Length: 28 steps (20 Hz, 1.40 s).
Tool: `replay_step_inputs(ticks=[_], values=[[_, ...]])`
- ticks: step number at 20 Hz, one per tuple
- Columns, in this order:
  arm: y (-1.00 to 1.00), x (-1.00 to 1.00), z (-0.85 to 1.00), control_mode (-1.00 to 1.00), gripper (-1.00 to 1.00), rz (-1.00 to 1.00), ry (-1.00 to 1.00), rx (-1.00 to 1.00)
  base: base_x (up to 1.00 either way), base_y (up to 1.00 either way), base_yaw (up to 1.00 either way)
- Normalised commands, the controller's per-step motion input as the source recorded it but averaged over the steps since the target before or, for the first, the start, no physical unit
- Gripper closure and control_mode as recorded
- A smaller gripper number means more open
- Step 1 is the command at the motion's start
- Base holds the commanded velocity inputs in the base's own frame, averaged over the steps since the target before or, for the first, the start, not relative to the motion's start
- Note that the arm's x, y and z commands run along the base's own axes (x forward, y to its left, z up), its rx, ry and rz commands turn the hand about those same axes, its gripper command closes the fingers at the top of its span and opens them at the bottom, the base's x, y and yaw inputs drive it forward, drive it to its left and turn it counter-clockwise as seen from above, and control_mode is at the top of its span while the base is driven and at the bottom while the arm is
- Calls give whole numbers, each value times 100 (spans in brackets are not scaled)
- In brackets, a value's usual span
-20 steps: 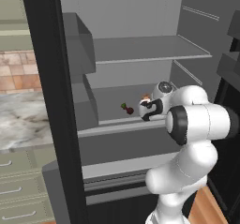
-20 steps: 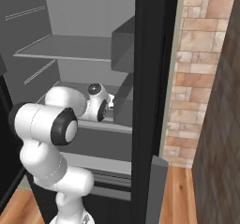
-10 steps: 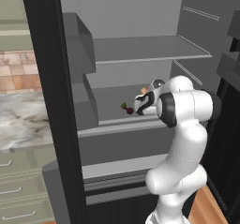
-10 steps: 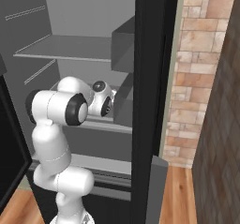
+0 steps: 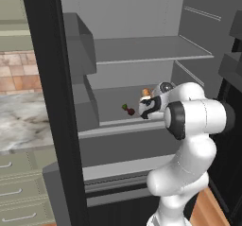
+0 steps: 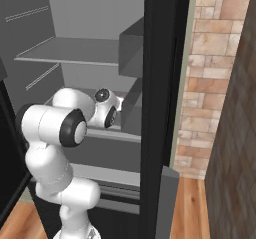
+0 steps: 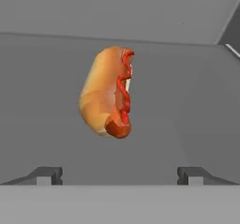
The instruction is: Move the beet and hot dog from the top shelf to the second highest shelf to make space. Then, place the pitcher from the counter on the cleared top shelf.
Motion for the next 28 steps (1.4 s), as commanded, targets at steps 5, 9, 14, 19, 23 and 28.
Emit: replay_step_inputs(ticks=[5,9,14,19,23,28], values=[[22,-99,56,-100,-100,0,-6,-8,0,0,0],[47,-89,97,-100,-100,0,1,0,0,0,0],[36,-82,100,-100,-100,0,0,3,0,0,0],[33,-92,82,-100,-100,1,10,6,0,0,0],[47,-97,38,-100,-100,6,18,2,0,0,0],[11,-72,56,-100,-100,4,15,1,0,0,0]])
